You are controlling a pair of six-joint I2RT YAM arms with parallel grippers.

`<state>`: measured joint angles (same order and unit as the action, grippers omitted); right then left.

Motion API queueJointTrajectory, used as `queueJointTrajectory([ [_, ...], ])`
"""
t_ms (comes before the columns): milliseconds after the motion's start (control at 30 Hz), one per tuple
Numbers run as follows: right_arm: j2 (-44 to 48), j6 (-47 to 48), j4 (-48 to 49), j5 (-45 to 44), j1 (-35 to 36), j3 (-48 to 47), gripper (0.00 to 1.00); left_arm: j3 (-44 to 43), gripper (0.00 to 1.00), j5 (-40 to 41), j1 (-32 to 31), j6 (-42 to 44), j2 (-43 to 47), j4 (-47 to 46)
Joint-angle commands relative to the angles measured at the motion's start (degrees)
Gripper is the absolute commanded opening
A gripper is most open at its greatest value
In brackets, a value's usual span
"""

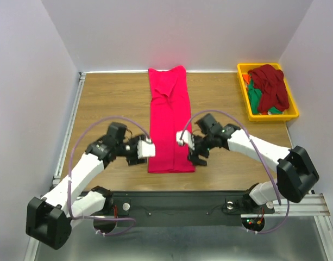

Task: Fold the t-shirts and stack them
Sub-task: Fold the tshirt

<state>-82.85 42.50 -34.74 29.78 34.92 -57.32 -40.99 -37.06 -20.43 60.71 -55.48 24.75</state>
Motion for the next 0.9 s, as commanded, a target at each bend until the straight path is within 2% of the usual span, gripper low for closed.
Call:
queueJointTrajectory([
  [0,5.76,4.7,5.8,-3.67,7.16,6.93,0.77,6.79,0.7,5.21,-8.03,3.03,4.68,1.38],
  [100,5.68,4.26,9.42,-5.69,9.55,10.29,0.68,10.84,0.65,8.13,-15.15,-0.92,3.72,-1.19],
  [267,3.75,5.22,15.22,-6.49,11.84,13.99,0.61,11.2,0.65,10.25,-19.29,-5.33,-3.12,-7.17],
  [367,3.04,6.19,15.67,-6.4,12.54,15.39,0.58,11.02,0.64,10.43,-20.0,-5.34,-6.03,-8.4],
  [700,2.52,5.66,17.25,-7.54,16.06,19.34,0.56,11.99,0.62,11.04,-22.38,-5.34,-11.13,-10.95],
  [867,1.2,6.37,18.57,-9.39,16.06,21.28,0.47,12.43,0.59,12.62,-22.47,-5.42,-12.89,-10.95],
])
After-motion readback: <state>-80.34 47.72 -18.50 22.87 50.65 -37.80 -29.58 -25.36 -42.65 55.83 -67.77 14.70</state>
